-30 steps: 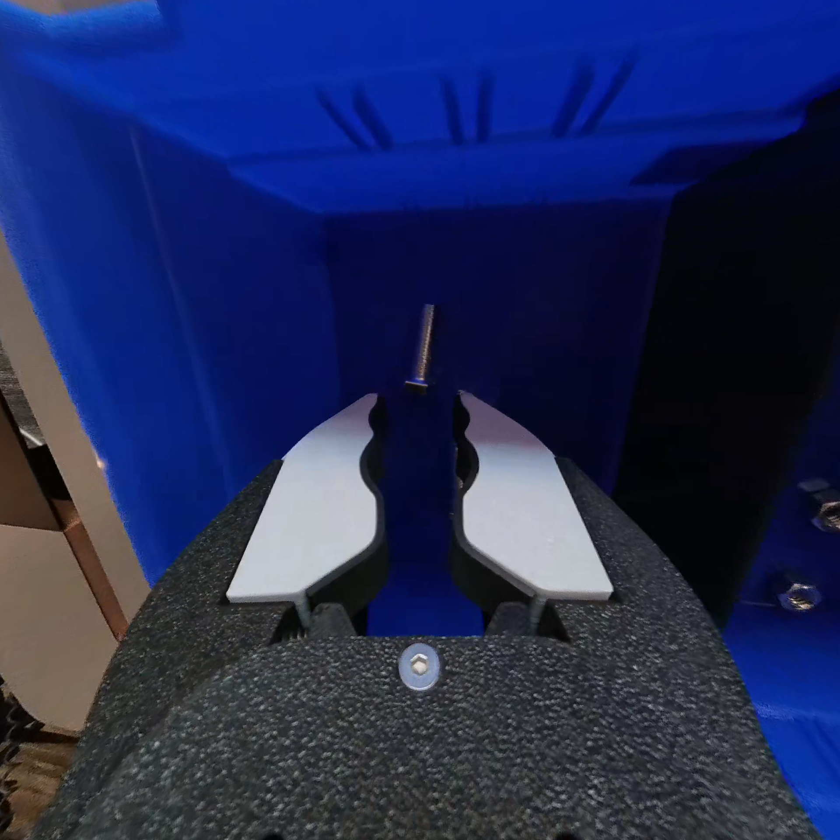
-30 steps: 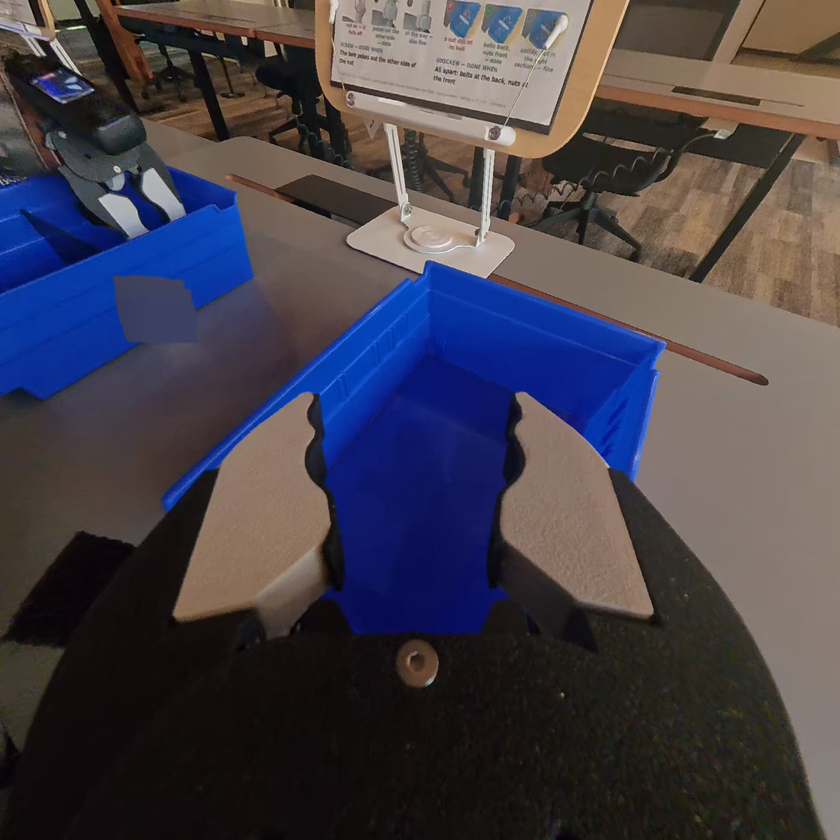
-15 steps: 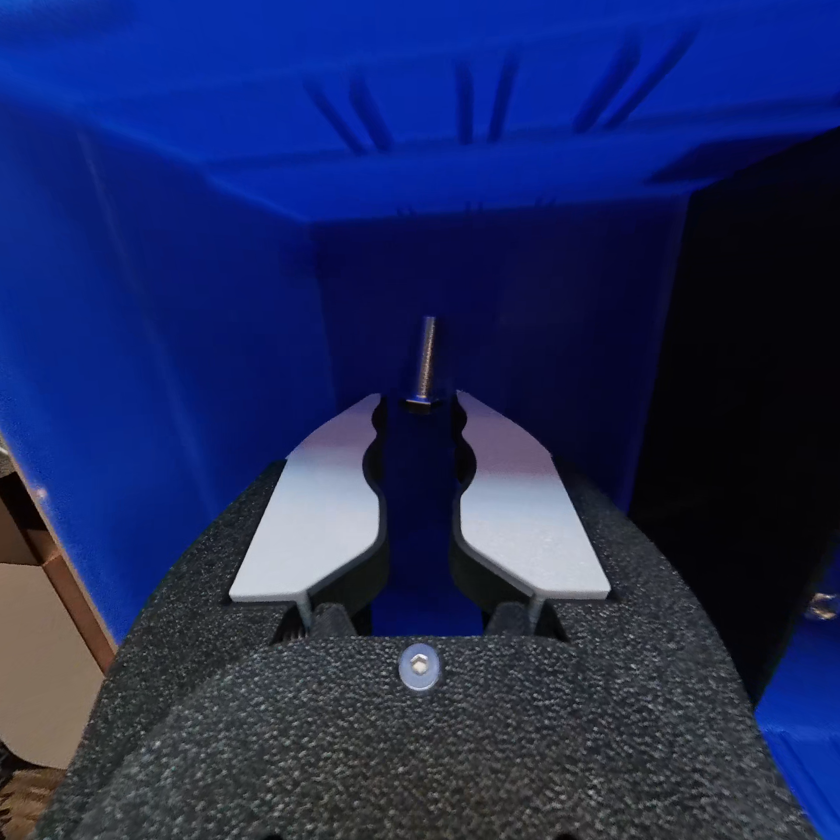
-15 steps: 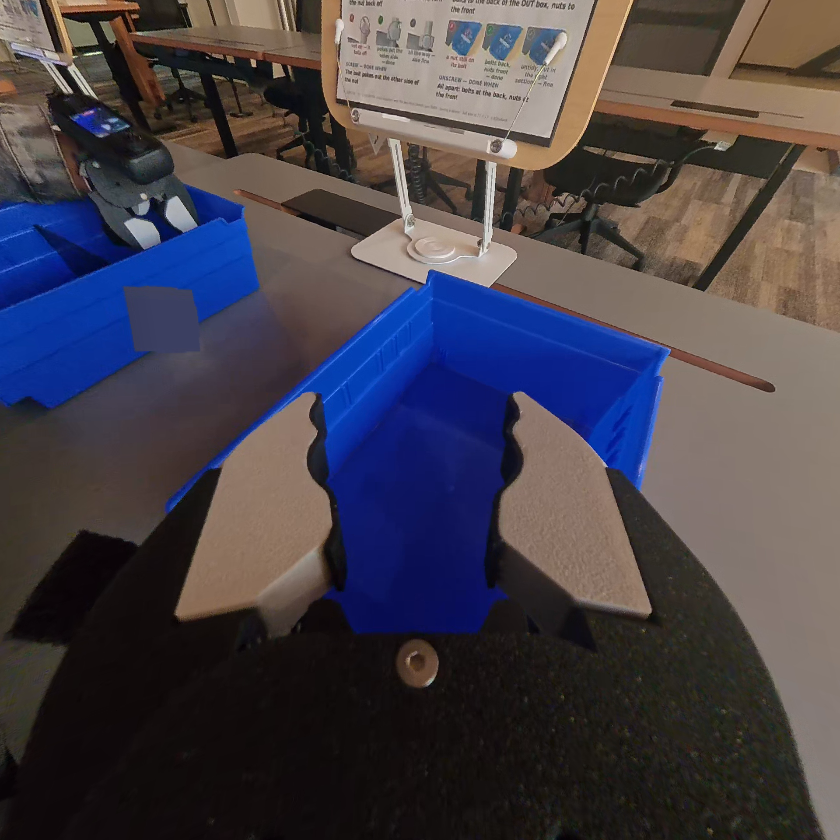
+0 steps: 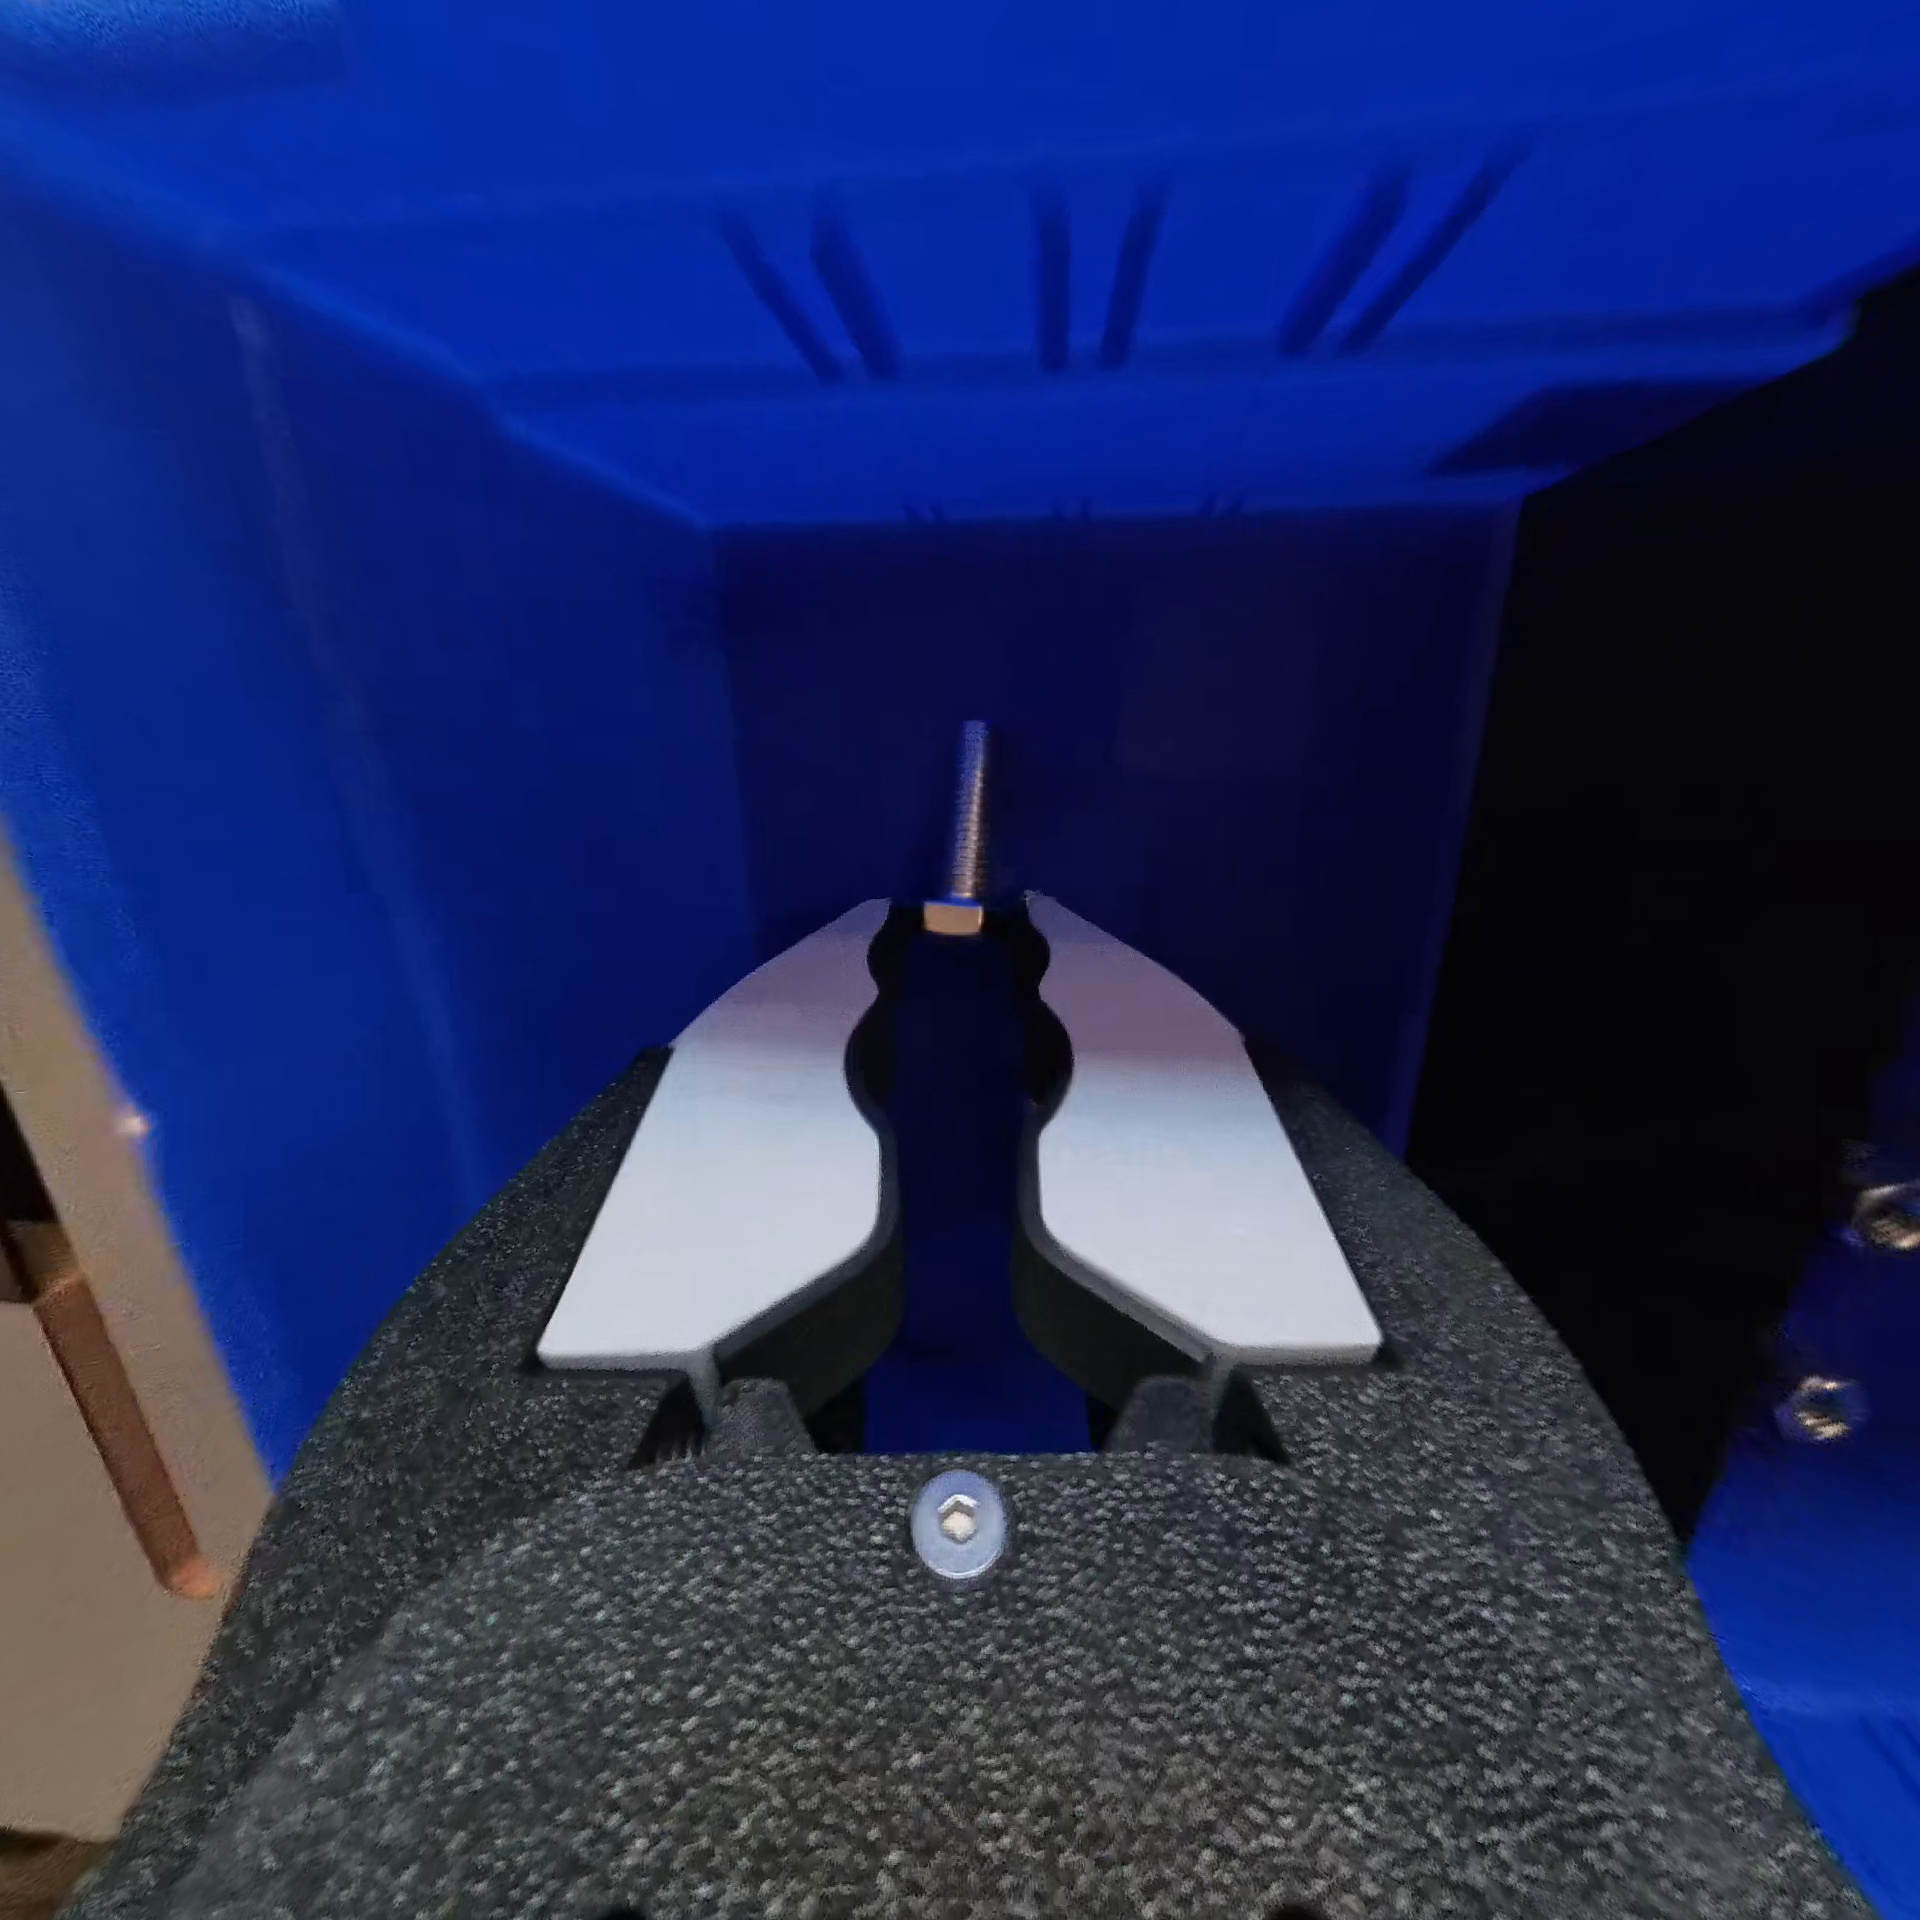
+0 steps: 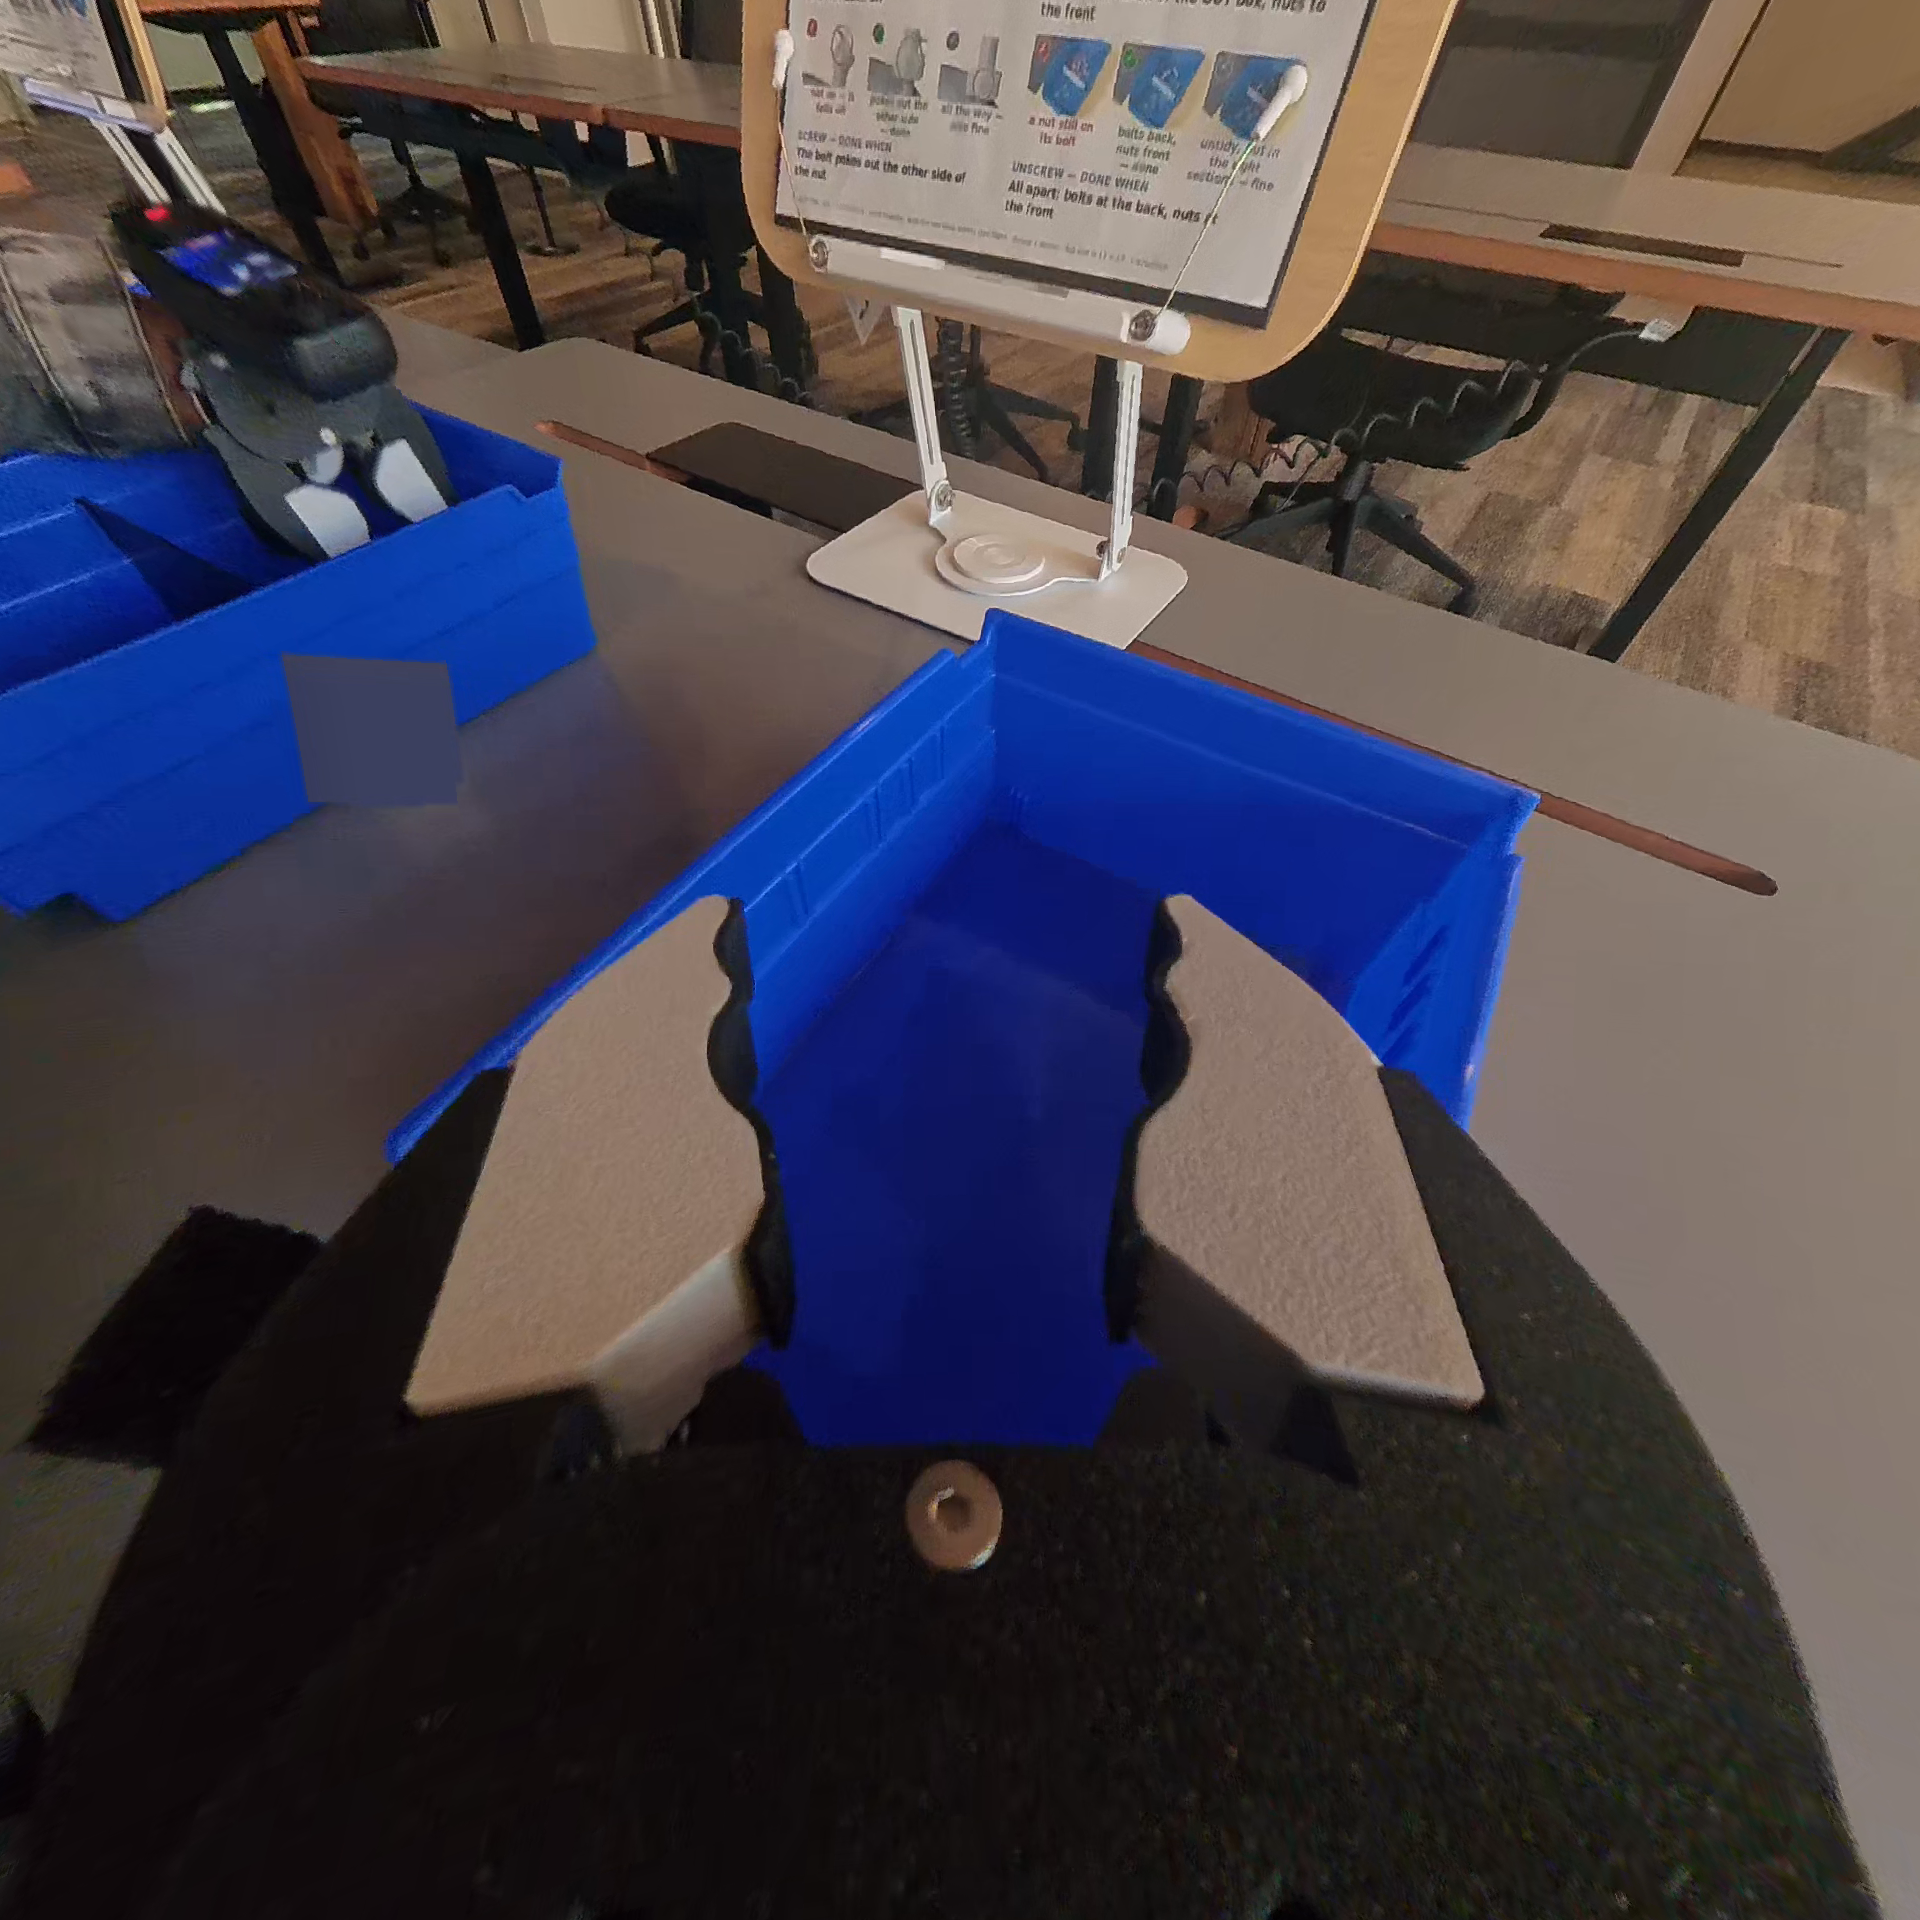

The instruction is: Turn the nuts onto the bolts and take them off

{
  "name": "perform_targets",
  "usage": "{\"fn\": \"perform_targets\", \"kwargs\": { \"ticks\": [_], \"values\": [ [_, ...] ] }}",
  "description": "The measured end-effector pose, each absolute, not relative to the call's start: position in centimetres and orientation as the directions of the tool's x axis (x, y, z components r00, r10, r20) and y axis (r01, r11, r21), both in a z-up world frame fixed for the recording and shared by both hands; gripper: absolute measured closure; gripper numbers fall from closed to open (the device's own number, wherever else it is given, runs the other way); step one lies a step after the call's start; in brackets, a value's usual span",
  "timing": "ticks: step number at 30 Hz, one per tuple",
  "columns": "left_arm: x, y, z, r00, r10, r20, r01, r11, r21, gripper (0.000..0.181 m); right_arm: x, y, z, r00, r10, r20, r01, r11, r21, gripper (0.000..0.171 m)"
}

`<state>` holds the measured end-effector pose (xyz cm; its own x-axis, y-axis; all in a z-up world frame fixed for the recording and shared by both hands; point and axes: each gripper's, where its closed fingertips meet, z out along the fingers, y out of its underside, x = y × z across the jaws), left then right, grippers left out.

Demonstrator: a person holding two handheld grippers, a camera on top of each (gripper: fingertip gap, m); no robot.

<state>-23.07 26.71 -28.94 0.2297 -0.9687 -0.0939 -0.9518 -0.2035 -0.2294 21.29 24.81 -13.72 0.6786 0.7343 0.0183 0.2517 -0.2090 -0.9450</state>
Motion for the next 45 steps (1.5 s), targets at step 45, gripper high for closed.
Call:
{"fn": "perform_targets", "kwargs": {
  "ticks": [45],
  "values": [
    [-1.2, 9.1, -5.0, 0.308, -0.929, 0.205, 0.58, 0.013, -0.815, 0.163, 1.6, 9.4, -5.4, -0.066, 0.996, -0.063, -0.185, -0.074, -0.98, 0.124]
  ]
}}
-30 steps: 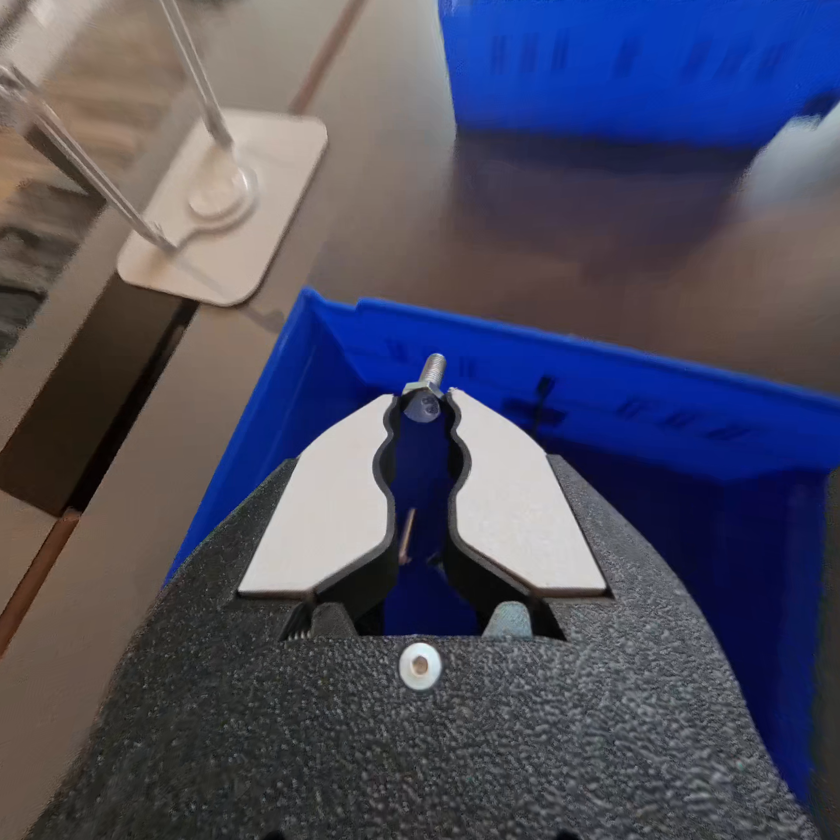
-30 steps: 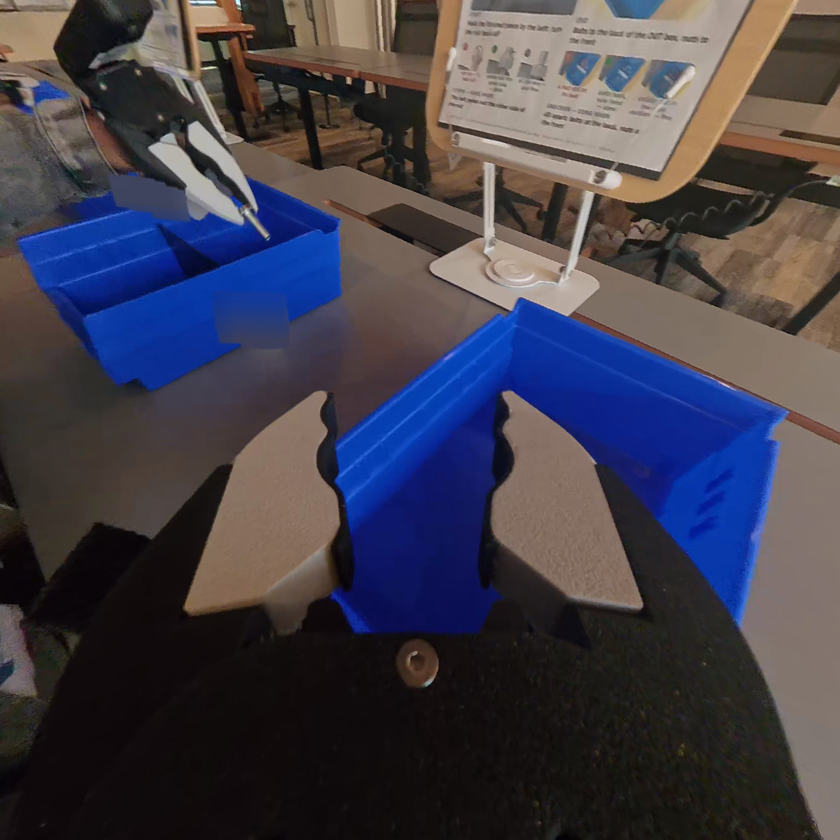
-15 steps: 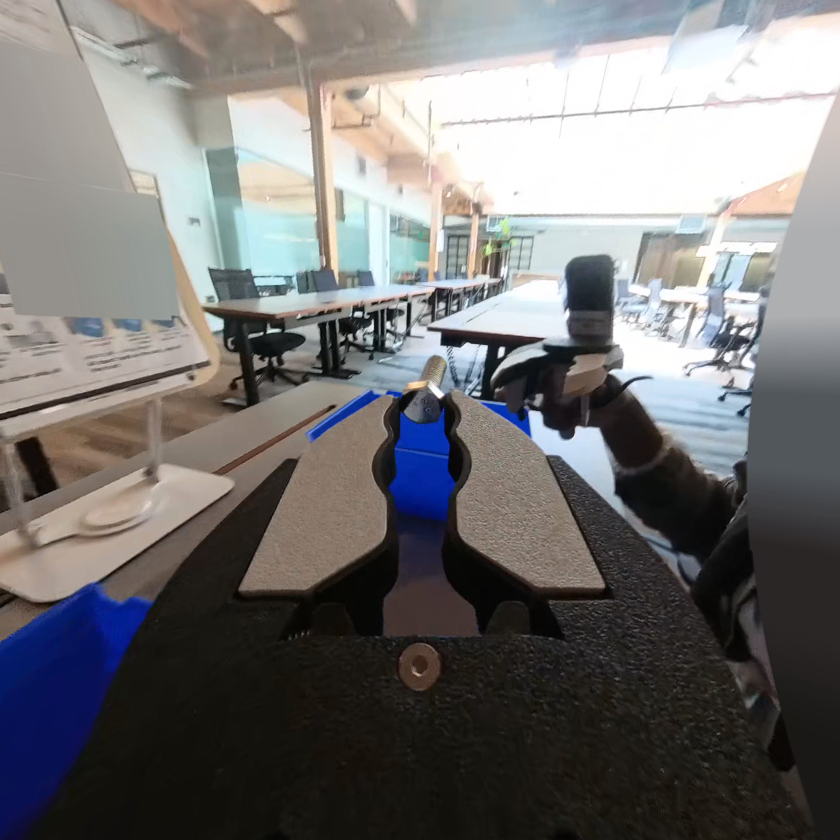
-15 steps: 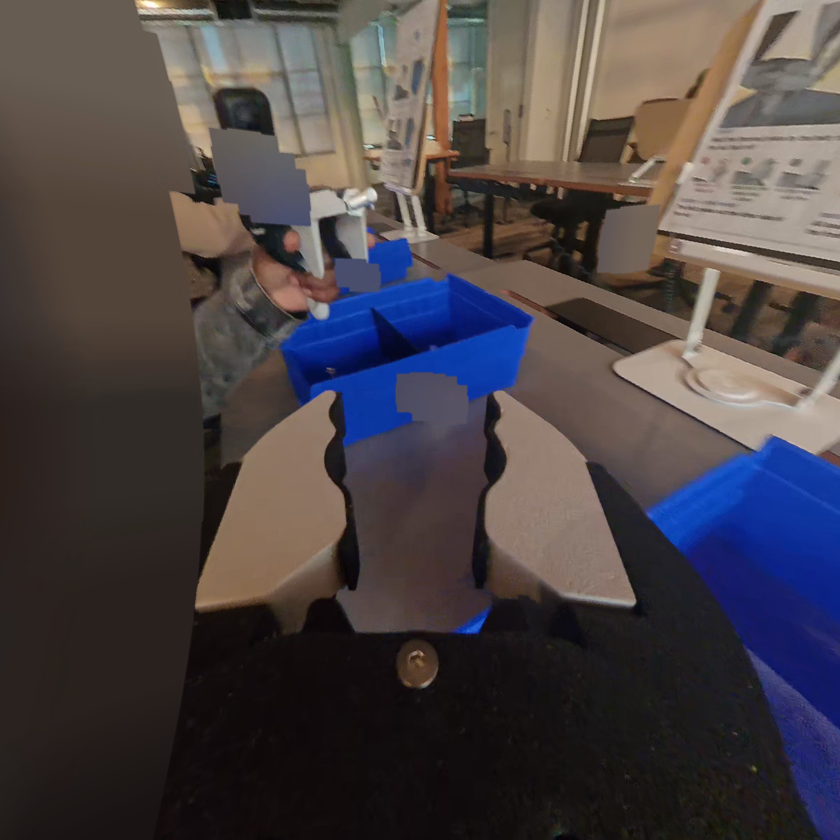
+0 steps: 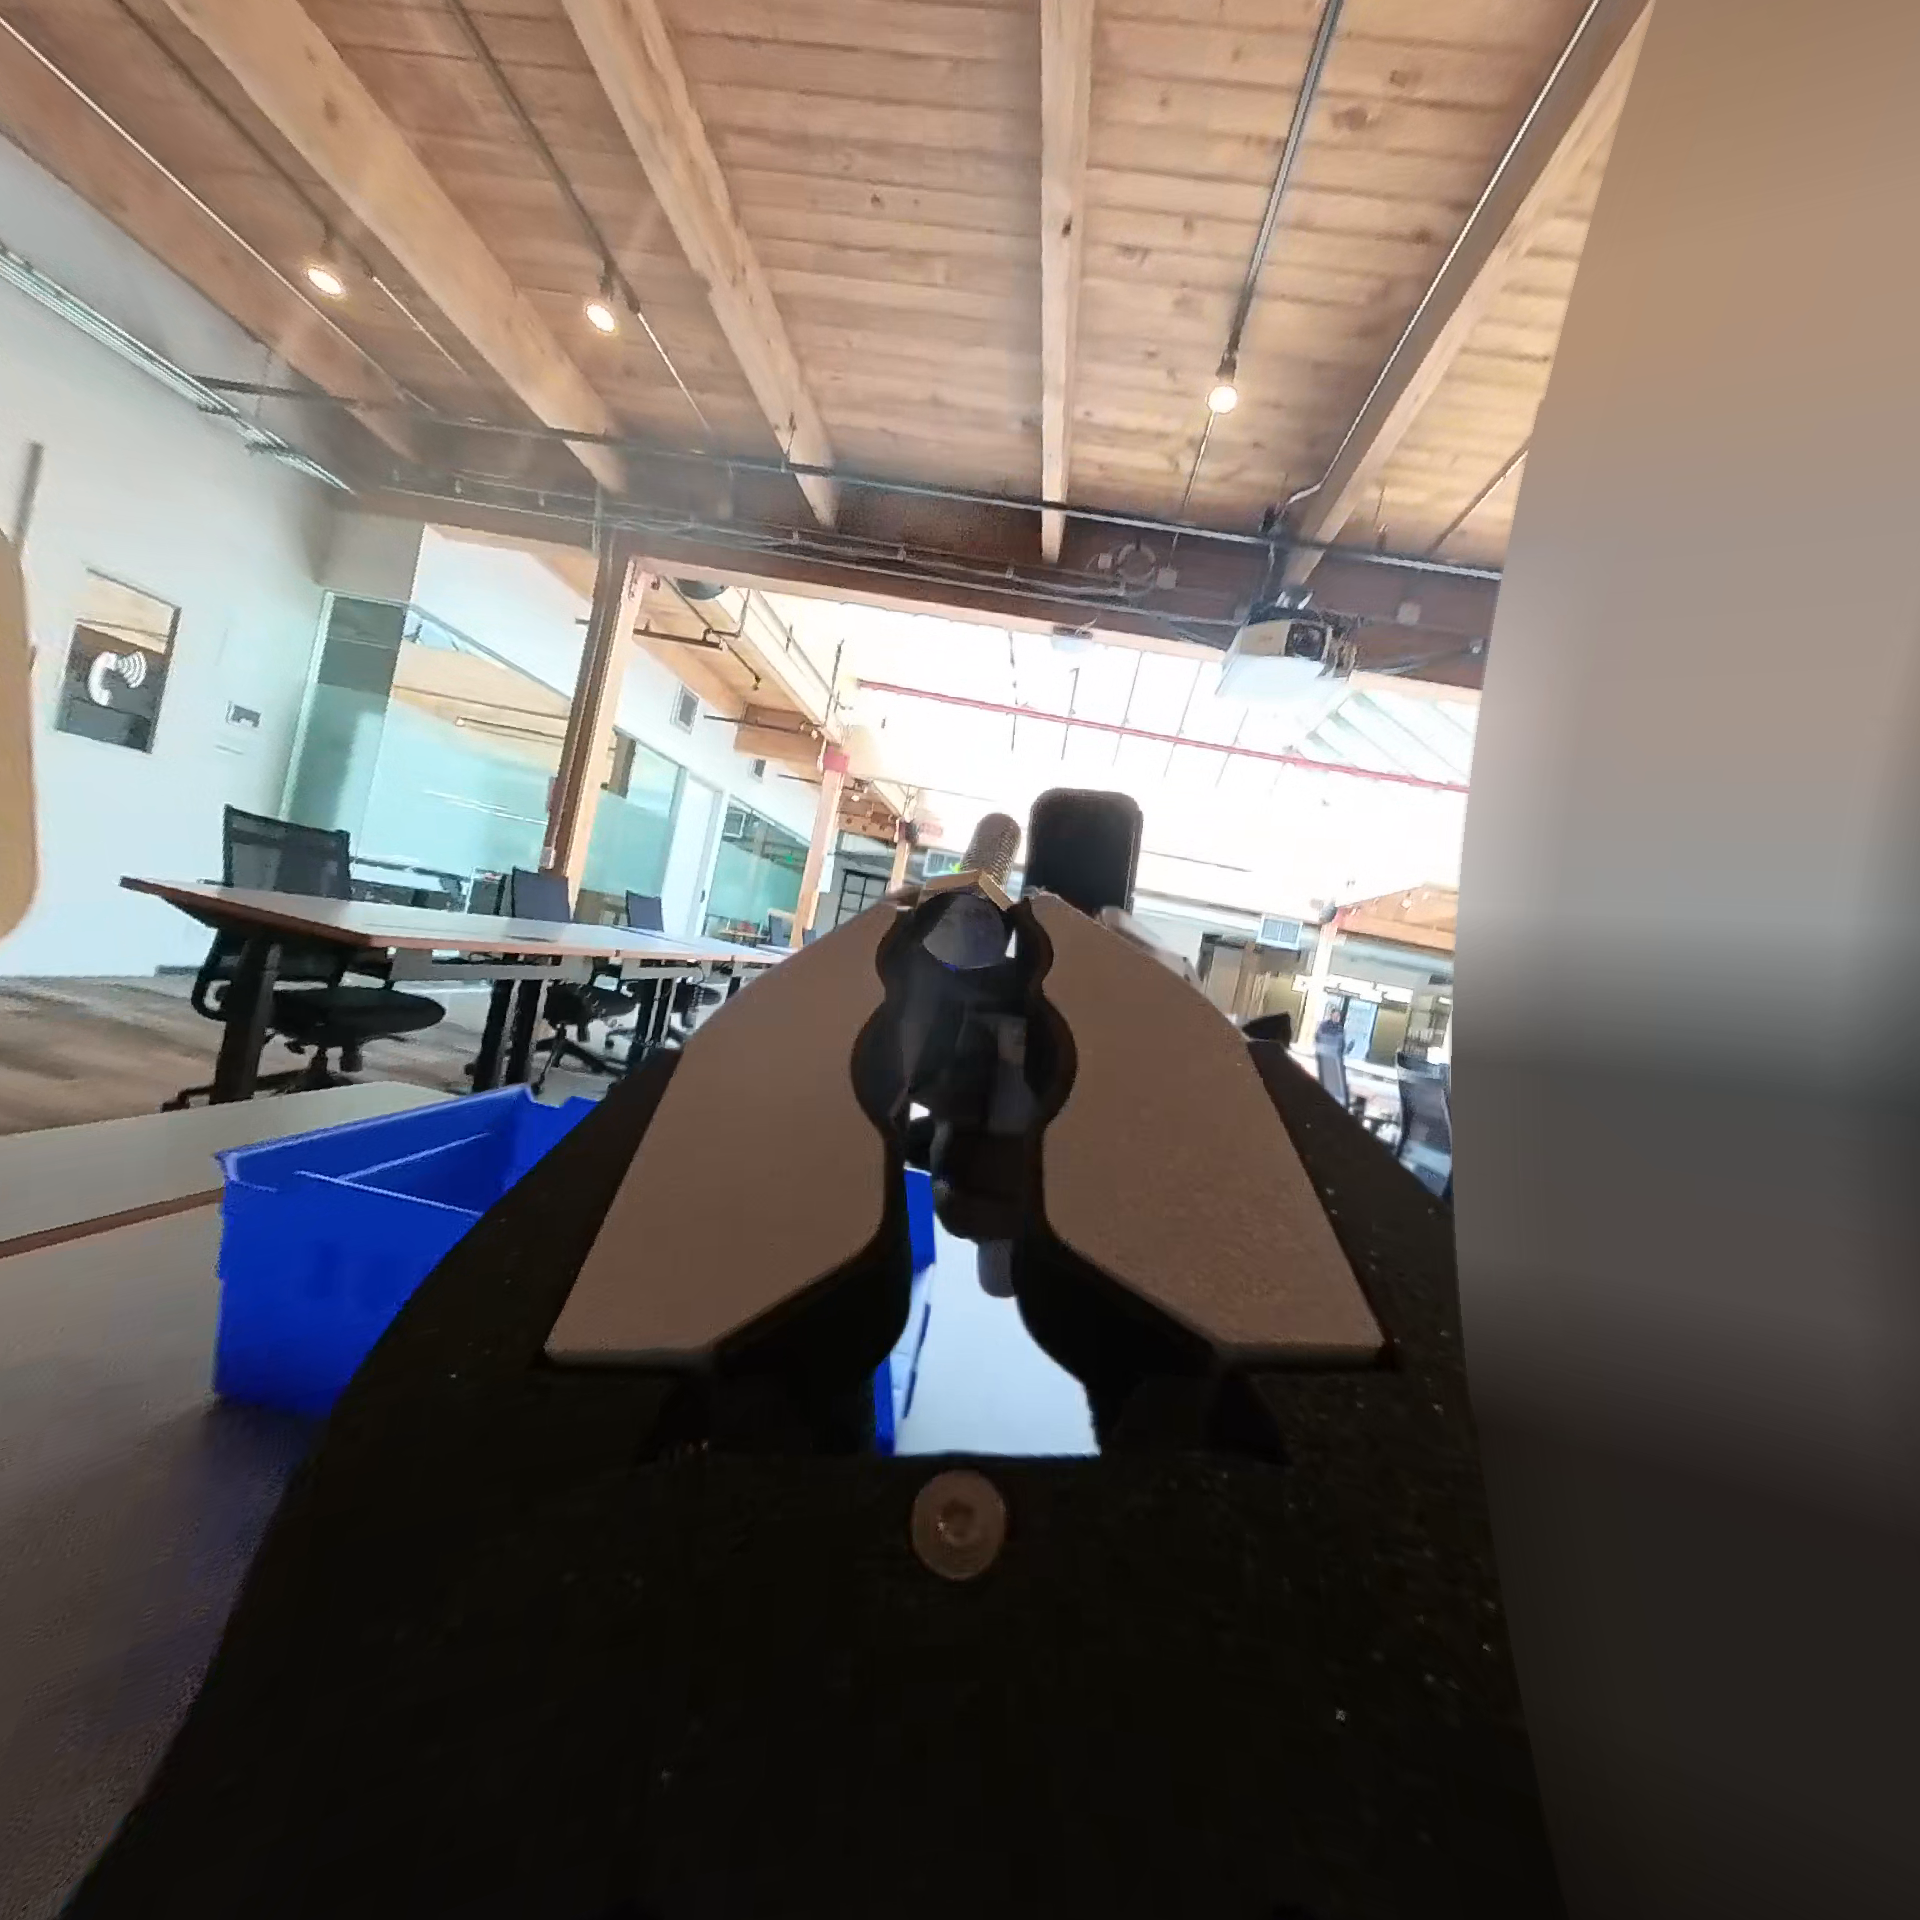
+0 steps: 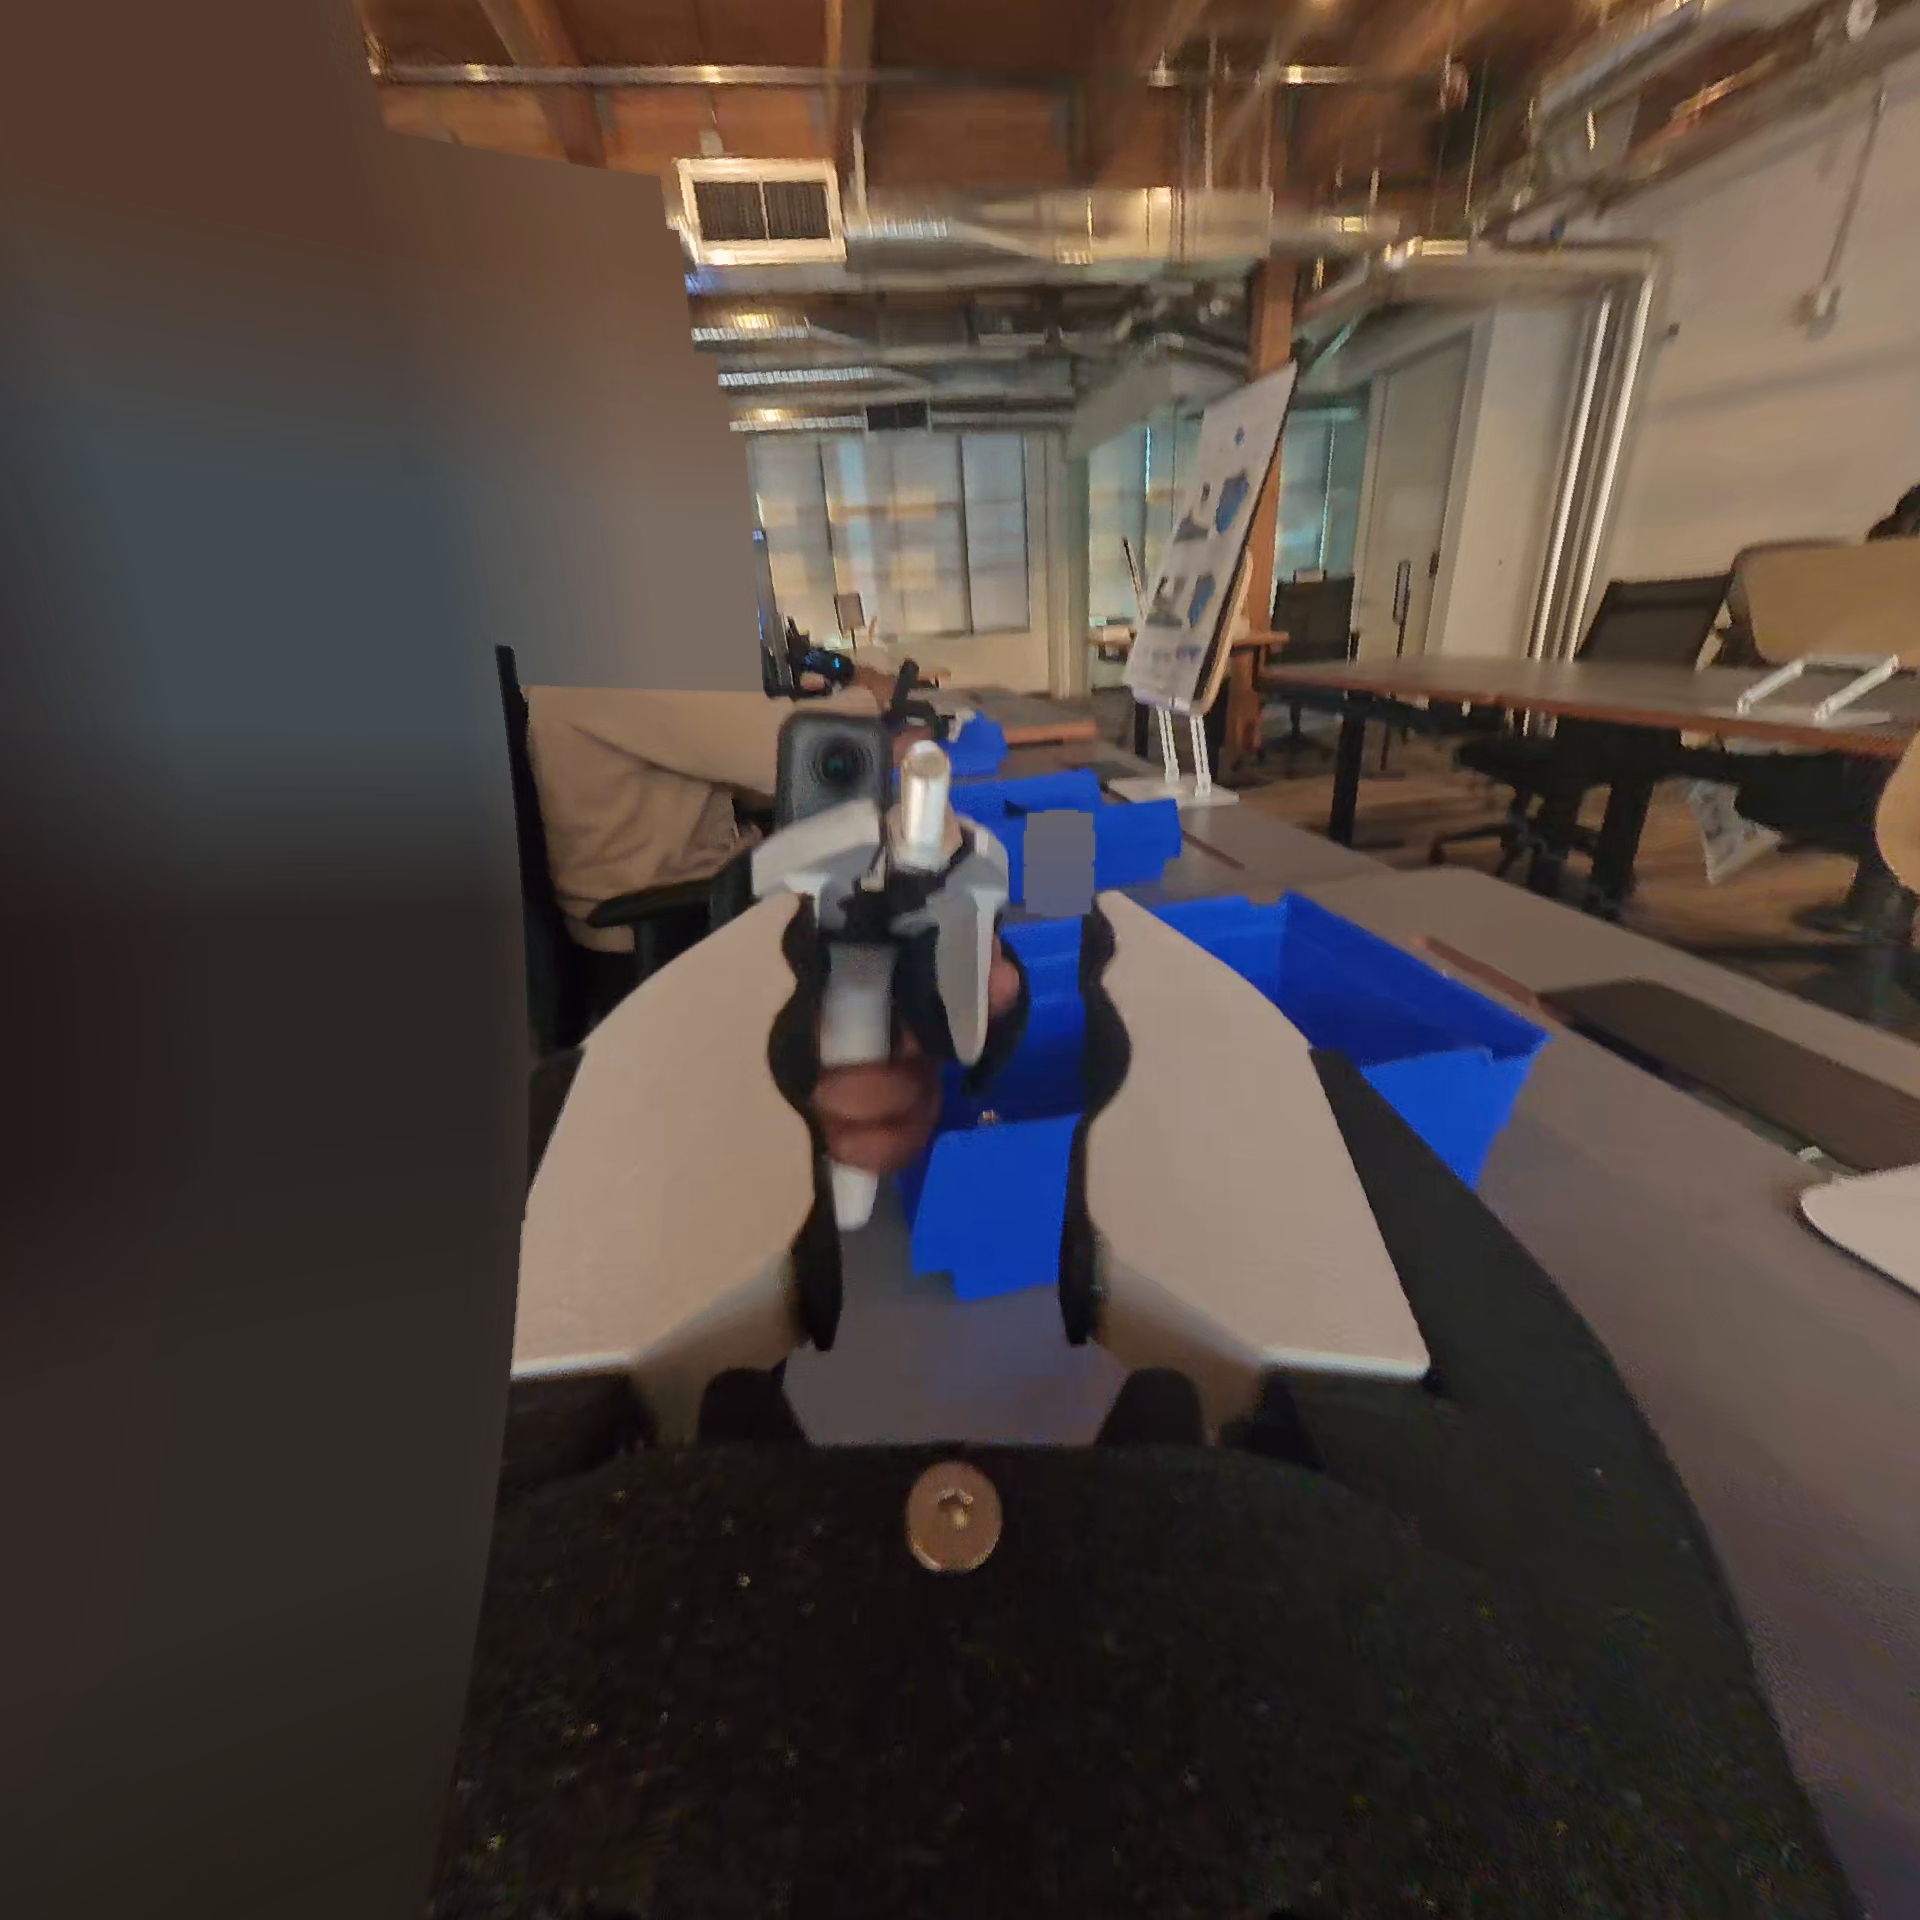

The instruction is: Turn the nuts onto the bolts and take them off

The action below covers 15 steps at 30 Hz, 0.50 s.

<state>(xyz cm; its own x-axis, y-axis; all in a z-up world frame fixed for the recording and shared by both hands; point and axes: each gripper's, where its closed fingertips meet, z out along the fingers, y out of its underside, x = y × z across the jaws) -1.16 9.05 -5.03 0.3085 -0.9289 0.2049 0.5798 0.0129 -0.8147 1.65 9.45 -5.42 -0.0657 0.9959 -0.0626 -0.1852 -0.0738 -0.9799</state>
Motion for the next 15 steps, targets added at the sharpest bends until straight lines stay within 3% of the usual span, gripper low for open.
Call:
{"fn": "perform_targets", "kwargs": {
  "ticks": [15],
  "values": [
    [1.3, 8.7, -5.1, 0.227, -0.941, 0.252, 0.646, -0.048, -0.762, 0.164, 1.4, 8.6, -4.3, -0.093, 0.996, -0.002, -0.311, -0.031, -0.95, 0.159]
  ]
}}
